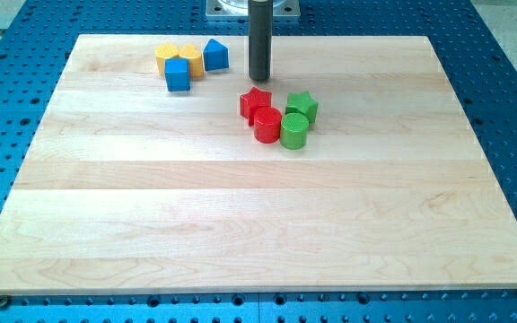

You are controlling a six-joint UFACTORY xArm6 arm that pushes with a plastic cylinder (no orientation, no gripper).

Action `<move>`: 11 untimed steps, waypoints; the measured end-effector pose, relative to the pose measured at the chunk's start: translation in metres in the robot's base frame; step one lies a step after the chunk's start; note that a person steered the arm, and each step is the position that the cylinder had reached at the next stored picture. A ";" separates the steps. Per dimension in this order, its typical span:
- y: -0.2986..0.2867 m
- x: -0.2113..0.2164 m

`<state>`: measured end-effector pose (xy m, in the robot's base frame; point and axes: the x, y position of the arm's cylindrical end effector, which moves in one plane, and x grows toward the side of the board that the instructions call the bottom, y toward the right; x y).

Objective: Place the yellow heart diagonally bottom right to the yellow hexagon

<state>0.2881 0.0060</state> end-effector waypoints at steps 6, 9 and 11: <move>-0.150 -0.026; -0.197 -0.056; -0.263 -0.067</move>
<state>0.2212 -0.2566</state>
